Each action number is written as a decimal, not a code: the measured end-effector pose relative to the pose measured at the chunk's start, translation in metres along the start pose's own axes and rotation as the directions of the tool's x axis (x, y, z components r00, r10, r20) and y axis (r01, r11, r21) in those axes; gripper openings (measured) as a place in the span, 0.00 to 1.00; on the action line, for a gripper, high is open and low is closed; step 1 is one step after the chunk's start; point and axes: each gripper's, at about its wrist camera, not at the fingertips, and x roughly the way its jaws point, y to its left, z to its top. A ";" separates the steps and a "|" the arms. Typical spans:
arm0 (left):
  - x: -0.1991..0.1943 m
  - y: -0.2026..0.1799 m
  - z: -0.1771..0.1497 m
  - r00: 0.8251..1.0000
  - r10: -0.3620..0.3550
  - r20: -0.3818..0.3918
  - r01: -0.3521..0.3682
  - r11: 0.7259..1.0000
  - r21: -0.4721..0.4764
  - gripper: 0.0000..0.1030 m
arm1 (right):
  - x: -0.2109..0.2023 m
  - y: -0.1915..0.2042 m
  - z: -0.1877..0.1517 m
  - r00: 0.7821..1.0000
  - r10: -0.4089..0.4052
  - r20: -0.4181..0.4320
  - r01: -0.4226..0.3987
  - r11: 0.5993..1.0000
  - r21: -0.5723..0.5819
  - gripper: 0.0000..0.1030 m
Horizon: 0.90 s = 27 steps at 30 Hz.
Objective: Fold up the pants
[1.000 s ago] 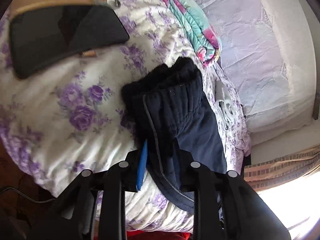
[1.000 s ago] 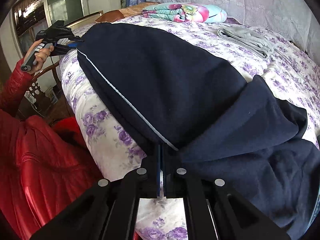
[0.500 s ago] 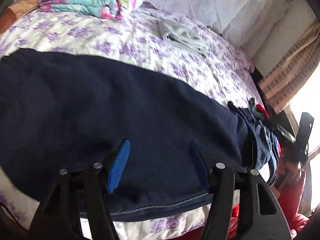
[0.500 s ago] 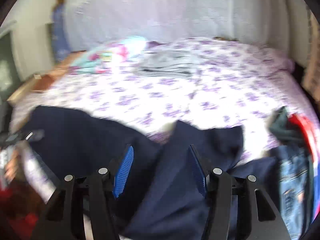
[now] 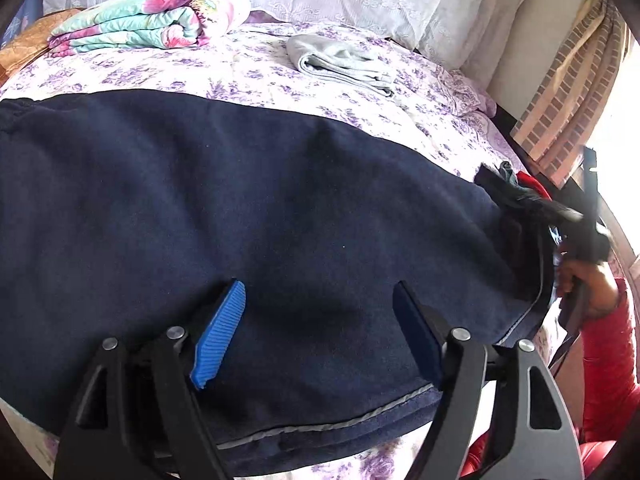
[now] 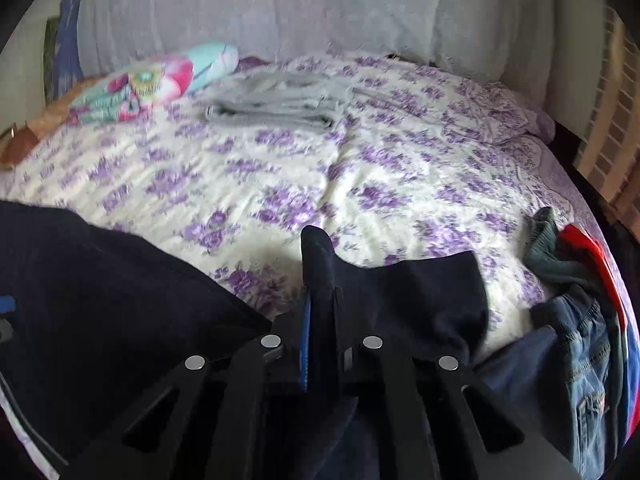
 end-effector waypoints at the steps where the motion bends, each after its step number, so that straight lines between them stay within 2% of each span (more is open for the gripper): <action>1: 0.000 0.001 0.000 1.000 -0.002 -0.001 0.002 1.000 0.007 0.72 | -0.024 -0.018 -0.003 0.999 -0.015 0.042 0.013 0.998 0.054 0.09; 3: 0.001 -0.002 0.001 1.000 -0.009 -0.003 0.009 1.000 0.015 0.72 | -0.068 -0.062 -0.016 0.992 -0.076 0.097 0.058 0.982 0.178 0.08; 5: 0.002 -0.002 0.001 1.000 -0.014 -0.003 0.014 1.000 0.014 0.72 | -0.092 -0.110 -0.043 0.990 -0.125 0.072 0.095 0.942 0.322 0.08; 7: 0.003 -0.003 0.003 1.000 -0.014 -0.005 0.014 1.000 0.010 0.72 | -0.085 -0.144 -0.078 0.998 -0.036 -0.045 0.053 0.896 0.441 0.08; 8: 0.003 -0.003 0.003 1.000 -0.015 -0.008 0.015 1.000 0.005 0.72 | -0.076 -0.152 -0.094 0.994 -0.003 -0.106 0.053 0.880 0.472 0.08; 9: 0.003 -0.003 0.004 1.000 -0.018 -0.011 0.018 1.000 0.000 0.73 | -0.072 -0.155 -0.105 0.992 0.004 -0.126 0.058 0.872 0.486 0.10; 11: 0.002 -0.001 0.005 0.999 -0.025 -0.021 0.025 1.000 -0.019 0.73 | -0.076 -0.156 -0.111 0.996 -0.013 -0.092 0.058 0.863 0.503 0.19; 13: 0.001 0.002 0.007 0.999 -0.037 -0.027 0.036 0.998 -0.041 0.73 | -0.083 -0.158 -0.108 0.999 0.011 -0.038 0.011 0.844 0.536 0.25; 14: 0.001 0.003 0.007 0.999 -0.041 -0.029 0.039 0.998 -0.049 0.73 | -0.082 -0.158 -0.104 0.999 0.039 -0.033 -0.015 0.842 0.540 0.30; 15: 0.001 0.003 0.007 0.999 -0.042 -0.030 0.040 0.998 -0.053 0.73 | -0.079 -0.156 -0.101 0.997 0.057 -0.042 -0.025 0.846 0.533 0.40; 16: 0.001 0.003 0.007 0.999 -0.039 -0.029 0.038 0.998 -0.053 0.73 | -0.076 -0.154 -0.100 0.997 0.051 -0.057 -0.014 0.852 0.523 0.40; 18: 0.001 0.000 0.005 0.999 -0.027 -0.022 0.026 0.998 -0.048 0.73 | -0.067 -0.154 -0.103 0.996 0.044 -0.082 0.005 0.853 0.522 0.40; 19: 0.001 -0.001 0.004 1.000 -0.020 -0.017 0.019 0.999 -0.043 0.73 | -0.067 -0.157 -0.107 0.996 0.058 -0.068 -0.012 0.839 0.545 0.38; 20: 0.001 -0.003 0.003 1.000 -0.011 -0.012 0.010 0.999 -0.034 0.73 | -0.066 -0.159 -0.109 0.996 0.070 -0.046 -0.032 0.825 0.564 0.32; 21: 0.002 -0.004 0.002 1.000 -0.003 -0.009 0.003 1.000 -0.026 0.73 | -0.067 -0.160 -0.108 0.996 0.087 -0.026 -0.057 0.826 0.561 0.12; 24: 0.001 -0.003 0.004 1.000 -0.007 -0.019 0.007 1.000 -0.029 0.73 | -0.088 -0.158 -0.102 0.996 0.082 0.022 -0.081 0.846 0.527 0.11; 26: 0.001 0.001 0.006 0.999 -0.027 -0.034 0.026 0.999 -0.042 0.73 | -0.096 -0.164 -0.105 0.995 0.094 -0.016 -0.073 0.859 0.507 0.11; 27: 0.000 0.003 0.007 0.999 -0.034 -0.038 0.033 0.998 -0.046 0.73 | -0.091 -0.168 -0.113 0.992 0.109 -0.068 -0.059 0.856 0.514 0.14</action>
